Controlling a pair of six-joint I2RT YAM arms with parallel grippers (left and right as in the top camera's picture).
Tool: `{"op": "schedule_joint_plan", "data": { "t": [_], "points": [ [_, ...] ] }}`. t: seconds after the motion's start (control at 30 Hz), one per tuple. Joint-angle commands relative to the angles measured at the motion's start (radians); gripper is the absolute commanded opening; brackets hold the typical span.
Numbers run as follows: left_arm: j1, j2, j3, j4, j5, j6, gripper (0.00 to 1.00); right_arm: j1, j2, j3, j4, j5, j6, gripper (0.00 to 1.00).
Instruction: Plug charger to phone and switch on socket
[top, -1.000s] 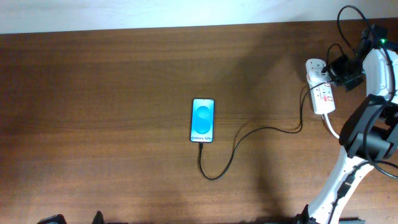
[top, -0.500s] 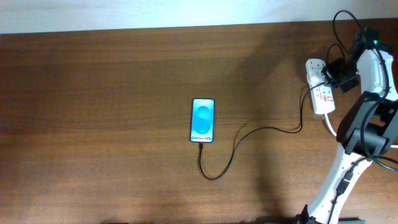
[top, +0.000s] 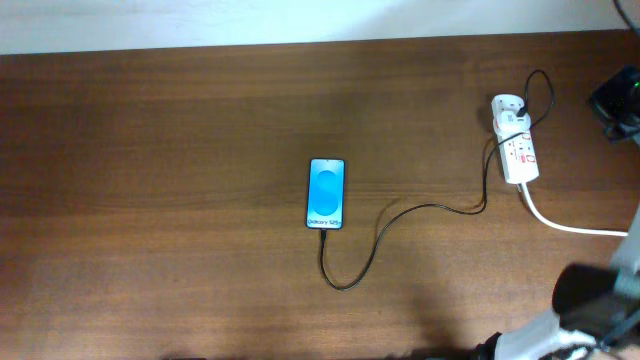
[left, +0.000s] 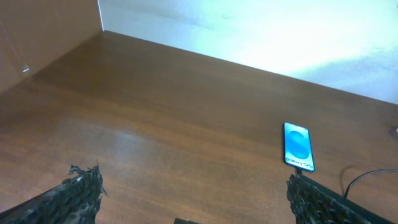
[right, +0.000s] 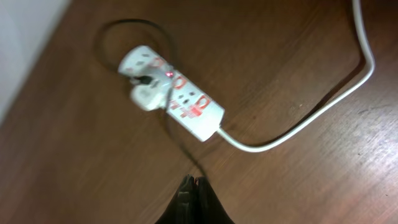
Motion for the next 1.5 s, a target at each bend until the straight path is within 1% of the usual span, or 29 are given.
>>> {"op": "schedule_joint_plan", "data": {
  "t": [0.0, 0.07, 0.13, 0.2, 0.27, 0.3, 0.37, 0.4, 0.43, 0.5, 0.57, 0.63, 0.67, 0.77, 0.83, 0.9, 0.93, 0.97, 1.03, 1.1, 1.2, 1.3, 1.47],
  "points": [
    [0.002, -0.009, 0.005, 0.028, 0.019, -0.014, 0.99, 0.06, -0.115, 0.004, -0.031, 0.019, -0.015, 0.04],
    [0.002, -0.009, 0.005, 0.059, 0.072, -0.014, 0.99, 0.066, -0.184, 0.004, -0.055, 0.018, -0.014, 0.04],
    [0.002, -0.009, 0.003, 0.121, 0.122, -0.015, 0.99, 0.066, -0.235, 0.004, -0.043, 0.018, -0.014, 0.04],
    [0.002, -0.009, -0.046, 0.23, 0.072, -0.018, 0.99, 0.066, -0.296, 0.004, -0.029, 0.009, -0.013, 0.04],
    [0.002, -0.009, -0.135, 0.359, 0.068, -0.031, 0.99, 0.066, -0.349, 0.004, -0.013, -0.037, -0.014, 0.04],
    [0.002, -0.009, -0.192, 0.436, 0.068, -0.058, 0.99, 0.065, -0.374, 0.004, -0.003, -0.055, -0.014, 0.04],
    [0.002, -0.009, -0.373, 0.663, 0.068, -0.119, 0.99, 0.065, -0.441, 0.004, 0.037, -0.065, -0.014, 0.04],
    [0.002, -0.009, -0.478, 0.773, 0.067, -0.119, 0.99, 0.065, -0.464, 0.005, 0.056, -0.066, -0.013, 0.04],
    [0.002, -0.009, -0.542, 0.836, 0.068, -0.119, 0.99, 0.064, -0.473, 0.01, 0.069, -0.066, -0.014, 0.04],
    [0.002, -0.009, -0.742, 1.035, 0.071, -0.119, 0.99, 0.064, -0.475, 0.03, 0.087, -0.067, -0.014, 0.04],
    [0.002, -0.009, -0.911, 1.201, 0.071, -0.119, 0.99, 0.064, -0.475, 0.064, 0.095, -0.074, -0.003, 0.04],
    [0.002, -0.009, -1.052, 1.358, 0.071, -0.119, 0.99, 0.064, -0.475, 0.118, 0.117, -0.164, -0.003, 0.04],
    [0.002, -0.009, -1.096, 1.41, 0.071, -0.119, 0.99, 0.064, -0.475, 0.14, 0.133, -0.202, -0.003, 0.05],
    [0.002, -0.009, -1.256, 1.604, 0.071, -0.119, 0.99, 0.064, -0.476, 0.235, 0.235, -0.331, -0.001, 0.11],
    [0.002, -0.009, -1.297, 1.636, 0.071, -0.119, 0.99, 0.064, -0.484, 0.27, 0.326, -0.408, 0.053, 0.16],
    [0.002, -0.009, -1.302, 1.616, 0.07, -0.119, 0.99, 0.065, -0.496, 0.296, 0.422, -0.475, 0.065, 0.17],
    [0.002, -0.009, -1.302, 1.609, 0.068, -0.119, 0.99, 0.065, -0.501, 0.303, 0.434, -0.489, 0.065, 0.17],
    [0.002, -0.009, -1.302, 1.605, 0.066, -0.118, 0.99, 0.065, -0.511, 0.307, 0.43, -0.501, 0.065, 0.18],
    [0.002, -0.009, -1.302, 1.589, 0.056, -0.118, 0.99, 0.065, -0.529, 0.307, 0.388, -0.503, 0.064, 0.21],
    [0.002, -0.009, -1.302, 1.522, 0.025, -0.118, 0.99, 0.065, -0.546, 0.306, 0.386, -0.503, 0.062, 0.27],
    [0.002, -0.005, -1.302, 1.522, 0.026, -0.118, 0.99, 0.065, -0.559, 0.306, 0.375, -0.502, 0.061, 0.32],
    [0.002, -0.005, -1.302, 1.522, 0.026, -0.119, 0.99, 0.065, -0.561, 0.304, 0.367, -0.502, 0.061, 0.34],
    [0.002, -0.005, -1.302, 1.522, 0.026, -0.118, 0.99, 0.065, -0.563, 0.304, 0.348, -0.502, 0.061, 0.34]
  ]
}}
